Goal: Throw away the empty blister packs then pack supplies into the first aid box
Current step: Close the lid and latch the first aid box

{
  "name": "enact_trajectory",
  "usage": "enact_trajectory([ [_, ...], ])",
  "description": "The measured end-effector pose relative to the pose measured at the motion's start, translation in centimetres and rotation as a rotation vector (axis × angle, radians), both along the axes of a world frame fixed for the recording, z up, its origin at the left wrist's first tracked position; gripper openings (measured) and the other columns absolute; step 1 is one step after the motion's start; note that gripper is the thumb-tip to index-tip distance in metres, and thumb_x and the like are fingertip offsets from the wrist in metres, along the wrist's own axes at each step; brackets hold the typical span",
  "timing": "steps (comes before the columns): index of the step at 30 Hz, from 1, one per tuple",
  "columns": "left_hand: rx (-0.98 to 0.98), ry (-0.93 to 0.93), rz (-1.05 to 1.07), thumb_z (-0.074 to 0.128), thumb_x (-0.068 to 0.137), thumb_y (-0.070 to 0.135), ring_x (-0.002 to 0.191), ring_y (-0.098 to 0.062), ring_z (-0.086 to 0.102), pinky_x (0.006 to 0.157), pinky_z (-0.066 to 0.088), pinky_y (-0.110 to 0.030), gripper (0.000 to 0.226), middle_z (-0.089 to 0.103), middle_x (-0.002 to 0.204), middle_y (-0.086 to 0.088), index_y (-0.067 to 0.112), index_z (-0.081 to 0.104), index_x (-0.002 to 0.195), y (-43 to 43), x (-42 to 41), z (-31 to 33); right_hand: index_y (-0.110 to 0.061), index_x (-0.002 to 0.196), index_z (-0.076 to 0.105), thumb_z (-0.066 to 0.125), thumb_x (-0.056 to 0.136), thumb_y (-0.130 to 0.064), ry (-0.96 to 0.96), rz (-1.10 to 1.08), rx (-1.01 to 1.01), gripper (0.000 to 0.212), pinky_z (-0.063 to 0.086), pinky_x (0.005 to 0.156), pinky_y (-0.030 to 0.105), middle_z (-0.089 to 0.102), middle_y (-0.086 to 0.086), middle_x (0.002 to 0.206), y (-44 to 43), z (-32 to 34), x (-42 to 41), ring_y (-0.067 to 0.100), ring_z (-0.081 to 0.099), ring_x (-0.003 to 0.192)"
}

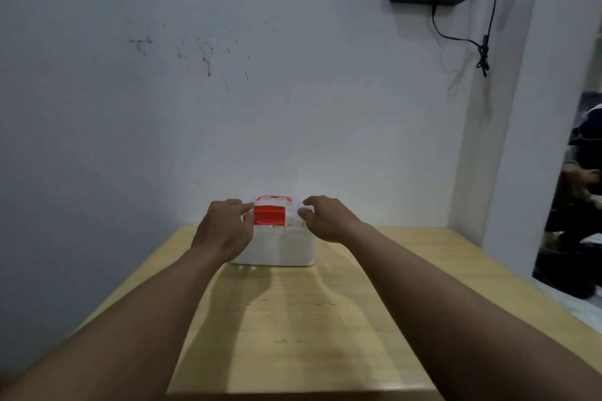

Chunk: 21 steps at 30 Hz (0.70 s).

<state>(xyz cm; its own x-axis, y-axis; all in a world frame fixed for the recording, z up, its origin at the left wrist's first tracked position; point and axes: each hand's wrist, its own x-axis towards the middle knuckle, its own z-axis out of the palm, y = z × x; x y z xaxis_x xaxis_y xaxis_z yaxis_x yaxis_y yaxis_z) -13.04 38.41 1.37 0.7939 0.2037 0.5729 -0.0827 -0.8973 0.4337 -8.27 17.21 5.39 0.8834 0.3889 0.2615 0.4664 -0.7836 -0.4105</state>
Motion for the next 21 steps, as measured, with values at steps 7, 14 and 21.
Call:
enact_trajectory([
  [7, -0.162, -0.023, 0.105, 0.054, 0.094, 0.050, 0.105, -0.024, 0.064, 0.077, 0.041, -0.028, 0.043, 0.073, 0.110, -0.006, 0.014, 0.076, 0.102, -1.1, 0.7, 2.0, -0.007, 0.117, 0.061, 0.044, 0.099, -0.051, 0.002, -0.094, 0.163, 0.051, 0.049, 0.087, 0.040, 0.065, 0.012, 0.118, 1.1, -0.6, 0.8, 0.030, 0.059, 0.108],
  [14, -0.207, 0.042, 0.033, 0.062, 0.080, 0.044, 0.117, -0.024, 0.053, 0.086, 0.046, -0.034, 0.035, 0.067, 0.121, -0.002, 0.025, 0.073, 0.108, -0.5, 0.5, 1.7, -0.008, 0.122, 0.055, 0.054, 0.089, -0.062, 0.028, -0.169, 0.252, 0.063, 0.043, 0.078, 0.034, 0.060, 0.008, 0.123, 2.3, -0.7, 1.0, 0.026, 0.057, 0.110],
  [21, -0.139, 0.138, -0.013, 0.075, 0.074, 0.053, 0.137, -0.031, 0.039, 0.104, 0.040, -0.042, 0.074, 0.030, 0.156, -0.008, 0.037, 0.048, 0.141, 0.5, 0.4, -1.0, -0.019, 0.144, 0.035, 0.070, 0.077, -0.061, 0.025, -0.088, 0.132, 0.087, 0.051, 0.093, 0.040, 0.038, 0.009, 0.140, 2.3, -2.4, 0.9, 0.030, 0.055, 0.118],
])
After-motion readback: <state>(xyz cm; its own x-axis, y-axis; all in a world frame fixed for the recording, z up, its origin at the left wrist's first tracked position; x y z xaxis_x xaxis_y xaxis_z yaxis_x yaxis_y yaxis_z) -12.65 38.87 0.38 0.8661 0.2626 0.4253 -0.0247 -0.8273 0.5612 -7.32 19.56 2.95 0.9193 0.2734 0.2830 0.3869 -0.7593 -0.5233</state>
